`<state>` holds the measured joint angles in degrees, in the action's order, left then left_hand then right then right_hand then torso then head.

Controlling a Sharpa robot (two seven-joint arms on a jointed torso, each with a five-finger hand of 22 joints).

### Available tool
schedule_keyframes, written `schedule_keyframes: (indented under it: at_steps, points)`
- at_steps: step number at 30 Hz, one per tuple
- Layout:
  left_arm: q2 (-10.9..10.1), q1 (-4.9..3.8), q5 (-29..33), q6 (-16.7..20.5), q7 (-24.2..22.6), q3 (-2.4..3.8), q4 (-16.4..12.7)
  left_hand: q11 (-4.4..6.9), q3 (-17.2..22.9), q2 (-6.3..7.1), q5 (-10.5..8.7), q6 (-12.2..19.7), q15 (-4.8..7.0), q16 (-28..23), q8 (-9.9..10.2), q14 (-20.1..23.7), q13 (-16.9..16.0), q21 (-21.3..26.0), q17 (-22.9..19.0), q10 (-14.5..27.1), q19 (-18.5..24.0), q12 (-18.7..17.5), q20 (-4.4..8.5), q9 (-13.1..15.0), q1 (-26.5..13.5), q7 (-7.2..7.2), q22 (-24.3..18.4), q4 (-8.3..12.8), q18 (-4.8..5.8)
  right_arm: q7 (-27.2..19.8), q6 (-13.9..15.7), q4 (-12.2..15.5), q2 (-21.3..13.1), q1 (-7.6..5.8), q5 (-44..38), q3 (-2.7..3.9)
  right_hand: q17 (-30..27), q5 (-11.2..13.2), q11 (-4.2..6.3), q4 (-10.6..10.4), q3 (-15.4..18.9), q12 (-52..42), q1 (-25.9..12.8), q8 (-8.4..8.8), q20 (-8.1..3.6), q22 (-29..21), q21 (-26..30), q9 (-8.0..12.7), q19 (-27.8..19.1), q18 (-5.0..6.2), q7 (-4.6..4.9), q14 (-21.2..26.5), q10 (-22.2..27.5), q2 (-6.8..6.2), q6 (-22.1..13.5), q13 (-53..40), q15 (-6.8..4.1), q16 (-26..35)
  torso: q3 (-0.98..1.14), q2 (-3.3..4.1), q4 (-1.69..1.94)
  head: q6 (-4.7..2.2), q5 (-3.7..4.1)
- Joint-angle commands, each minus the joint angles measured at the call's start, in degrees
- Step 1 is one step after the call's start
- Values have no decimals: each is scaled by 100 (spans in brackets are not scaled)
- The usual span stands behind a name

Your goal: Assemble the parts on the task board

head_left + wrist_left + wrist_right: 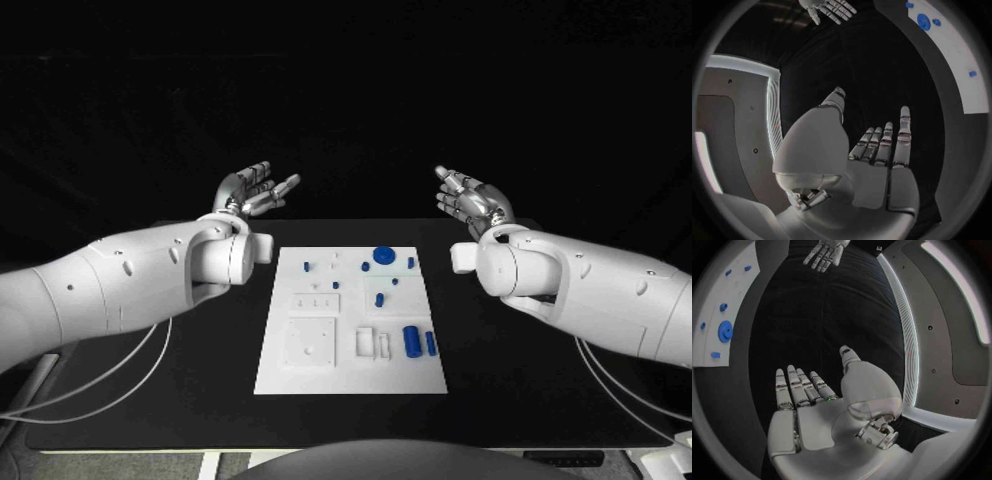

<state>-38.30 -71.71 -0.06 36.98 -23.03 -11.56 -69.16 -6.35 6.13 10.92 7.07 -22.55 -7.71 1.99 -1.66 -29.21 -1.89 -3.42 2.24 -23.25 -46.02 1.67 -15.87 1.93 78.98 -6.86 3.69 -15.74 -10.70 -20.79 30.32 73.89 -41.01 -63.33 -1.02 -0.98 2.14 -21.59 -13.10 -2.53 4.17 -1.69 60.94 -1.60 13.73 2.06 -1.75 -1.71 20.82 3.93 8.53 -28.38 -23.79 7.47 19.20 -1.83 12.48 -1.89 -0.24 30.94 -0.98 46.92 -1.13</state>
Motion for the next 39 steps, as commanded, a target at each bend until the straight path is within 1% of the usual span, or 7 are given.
schedule_keyframes:
  at_steps: [1,13,19,21,23,31,39]
  points:
    - [93,-138,-94,-620,397,-100,260,-19,15,40,51,-118,-31,39,-38,-129,-12,-39,15,-105,-183,34,-54,14,302,-10,20,-78,-123,674,-1331,-302,74,-60,-266,-14,16,-82,-49,83,30,-31,293,-30,47,12,-41,-16,101,67,454,-137,-132,7,125,-16,46,-40,-5,-5,-17,95,-9]
    - [121,-254,-102,-818,470,-209,421,-74,48,-47,26,-239,-40,47,-47,-310,-19,-44,24,-255,-203,42,-53,22,285,-71,23,-44,-128,1089,-1800,-903,211,-158,-817,-41,43,125,-42,1060,-299,-60,968,-62,-28,55,-94,-47,688,116,448,-797,-785,-250,701,-47,75,-66,-4,0,-25,47,-77]
    - [73,-256,-102,-888,383,-208,362,-254,47,-625,38,-1169,-113,90,-89,-1521,-85,-126,71,-1605,-533,84,0,61,40,-239,56,768,-207,1085,-1543,-1047,312,-162,-1770,-36,102,174,85,1368,-669,-97,1076,-103,-137,107,-169,-87,1481,170,343,-2044,-1687,-374,1509,-87,-61,-122,-7,3,-21,-16,-92]
    - [54,-262,-106,-932,386,-208,335,-290,-16,-888,201,-2224,-200,363,-131,-2937,-132,-376,113,-3035,-1012,114,472,113,134,-281,144,1203,101,1086,-1474,-1125,366,-169,-2327,-29,155,147,200,1458,-827,-153,1126,-159,-239,169,-308,-133,2232,206,291,-2893,-2743,-404,2207,-139,-200,-190,-9,18,-18,-40,-90]
    - [34,-274,-126,-977,397,-208,297,-233,23,-1029,245,-3232,-81,424,-258,-3178,-148,-471,144,-3639,-1167,247,683,183,192,-248,170,1356,296,1086,-1424,-1200,424,-185,-2884,-17,189,42,371,1631,-1182,-158,1135,-202,-445,210,-508,-195,3052,202,170,-3542,-3411,-468,3316,-152,-443,-198,-11,30,-3,-60,-92]
    - [-116,-365,-289,-1060,423,-198,-40,208,227,-1114,250,-3967,389,761,-375,-4182,-154,-1124,241,-4935,-1704,211,1279,215,438,-8,539,1751,603,1075,-1352,-1464,656,-310,-4862,78,588,102,763,1898,-1984,-171,1051,-263,-1129,439,-1272,-249,4749,349,-65,-5507,-4323,-665,4292,-152,-1164,-604,-26,172,146,-222,-22]
    - [-332,-509,-428,-1136,413,-181,-509,279,19,-1253,285,-4170,484,948,-235,-4276,-159,-2492,227,-5084,-866,219,1449,213,319,25,1734,2267,724,1168,-1406,-1655,843,-505,-6672,123,1965,110,907,1887,-2091,-168,1091,-211,-1574,1048,-2249,-209,5616,380,-179,-5808,-4558,-930,4589,-155,-1393,-2577,-55,391,336,-414,45]
